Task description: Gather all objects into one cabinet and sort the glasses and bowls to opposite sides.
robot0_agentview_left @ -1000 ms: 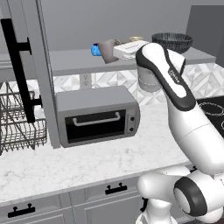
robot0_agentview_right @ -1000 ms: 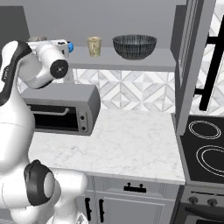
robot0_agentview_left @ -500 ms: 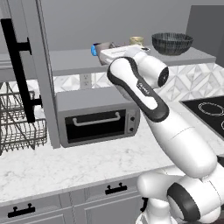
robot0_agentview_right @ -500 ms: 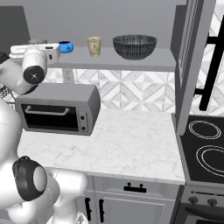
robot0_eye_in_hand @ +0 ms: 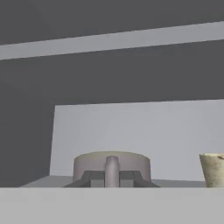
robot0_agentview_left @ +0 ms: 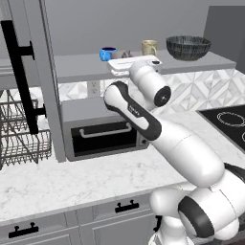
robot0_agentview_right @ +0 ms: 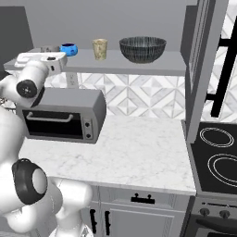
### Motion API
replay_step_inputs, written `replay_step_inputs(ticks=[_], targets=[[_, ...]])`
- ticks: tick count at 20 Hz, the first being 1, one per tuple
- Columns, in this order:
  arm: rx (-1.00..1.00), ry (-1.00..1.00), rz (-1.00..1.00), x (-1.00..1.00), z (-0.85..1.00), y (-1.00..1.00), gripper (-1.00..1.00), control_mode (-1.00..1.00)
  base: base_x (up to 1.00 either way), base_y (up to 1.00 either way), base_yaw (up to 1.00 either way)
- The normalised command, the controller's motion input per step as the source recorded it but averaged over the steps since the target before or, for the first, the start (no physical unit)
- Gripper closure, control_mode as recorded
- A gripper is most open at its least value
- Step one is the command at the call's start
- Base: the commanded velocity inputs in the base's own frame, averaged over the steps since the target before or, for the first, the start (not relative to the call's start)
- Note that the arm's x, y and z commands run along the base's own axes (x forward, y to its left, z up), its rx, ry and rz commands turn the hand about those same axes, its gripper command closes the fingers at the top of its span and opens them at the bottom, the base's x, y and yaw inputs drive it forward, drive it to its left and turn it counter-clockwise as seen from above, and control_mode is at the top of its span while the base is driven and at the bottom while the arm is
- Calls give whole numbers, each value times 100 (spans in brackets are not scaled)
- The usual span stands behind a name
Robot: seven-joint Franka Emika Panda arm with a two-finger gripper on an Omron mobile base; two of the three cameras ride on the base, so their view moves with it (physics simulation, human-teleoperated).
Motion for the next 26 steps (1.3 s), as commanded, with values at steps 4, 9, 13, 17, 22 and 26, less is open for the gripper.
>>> replay_step_inputs(ticks=[4,9,13,17,22,26], targets=[[0,0,-2,6,0,9,100,-100,0,0,0],[1,0,-9,12,4,0,100,-100,0,0,0],[0,0,-5,0,6,0,100,-100,0,0,0],[0,0,-8,1,0,-4,100,-100,0,0,0],[3,2,-9,3,-1,-8,100,-100,0,0,0],[8,11,-3,19,-9,-6,100,-100,0,0,0]])
